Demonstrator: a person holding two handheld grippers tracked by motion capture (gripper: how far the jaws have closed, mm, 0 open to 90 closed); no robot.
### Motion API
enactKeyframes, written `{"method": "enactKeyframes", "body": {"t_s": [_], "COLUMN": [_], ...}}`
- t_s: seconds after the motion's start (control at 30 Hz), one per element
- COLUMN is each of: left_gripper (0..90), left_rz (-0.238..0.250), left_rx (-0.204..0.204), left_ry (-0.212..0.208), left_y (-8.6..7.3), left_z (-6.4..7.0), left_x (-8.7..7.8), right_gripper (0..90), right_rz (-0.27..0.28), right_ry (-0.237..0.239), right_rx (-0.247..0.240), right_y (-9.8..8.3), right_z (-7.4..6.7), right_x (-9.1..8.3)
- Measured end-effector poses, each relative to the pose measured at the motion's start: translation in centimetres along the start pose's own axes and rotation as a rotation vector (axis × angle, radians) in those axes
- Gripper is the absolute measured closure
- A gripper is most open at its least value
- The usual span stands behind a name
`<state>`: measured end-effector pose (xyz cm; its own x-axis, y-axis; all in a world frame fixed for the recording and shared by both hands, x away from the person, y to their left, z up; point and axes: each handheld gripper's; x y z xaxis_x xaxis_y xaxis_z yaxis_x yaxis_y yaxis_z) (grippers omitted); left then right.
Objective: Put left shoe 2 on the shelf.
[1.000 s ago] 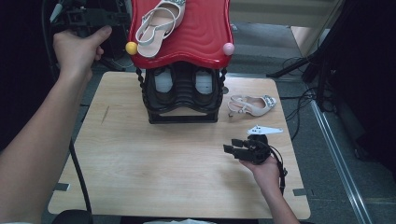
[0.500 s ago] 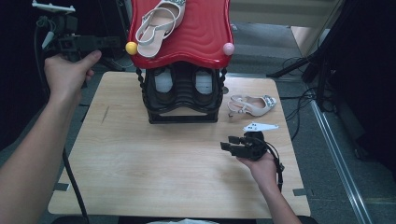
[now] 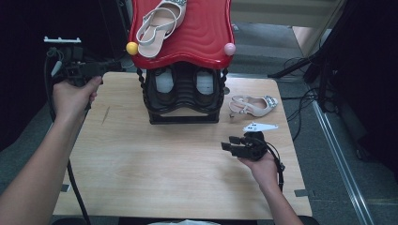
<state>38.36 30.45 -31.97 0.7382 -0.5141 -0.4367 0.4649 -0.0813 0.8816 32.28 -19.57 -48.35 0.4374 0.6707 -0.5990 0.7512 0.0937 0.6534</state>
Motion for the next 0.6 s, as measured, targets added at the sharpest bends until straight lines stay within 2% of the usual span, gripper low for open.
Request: {"method": "enactKeyframes", "body": {"t_s": [0.33, 0.4, 0.6], "left_gripper": [48.1, 48.0, 47.5], "left_rz": [-0.015, -0.008, -0.031], "left_rx": [-0.043, -0.029, 0.000], "left_ry": [-0.031, -0.029, -0.015], "left_y": [-4.5, -5.3, -7.0], "left_z": [-0.5, -0.5, 0.1], "left_x": [1.5, 1.5, 1.7], "right_gripper": [52.8, 52.8, 53.5], "right_rz": [0.004, 0.003, -0.002], "right_ry": [-0.009, -0.009, -0.011], "right_rx": [0.005, -0.002, -0.006], "right_y": [0.1, 0.1, 0.1], "right_z": [0.2, 0.3, 0.3], "right_x": [-0.2, -0.1, 0.0]}}
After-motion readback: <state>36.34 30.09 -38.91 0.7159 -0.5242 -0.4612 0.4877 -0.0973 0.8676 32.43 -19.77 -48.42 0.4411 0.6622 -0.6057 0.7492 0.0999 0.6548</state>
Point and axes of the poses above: each handheld gripper's, and its own axes: x roughly forward along the jaws, y roughly out of its top, z roughly to its right, and after that the axes turned 15 degrees about x, right-handed
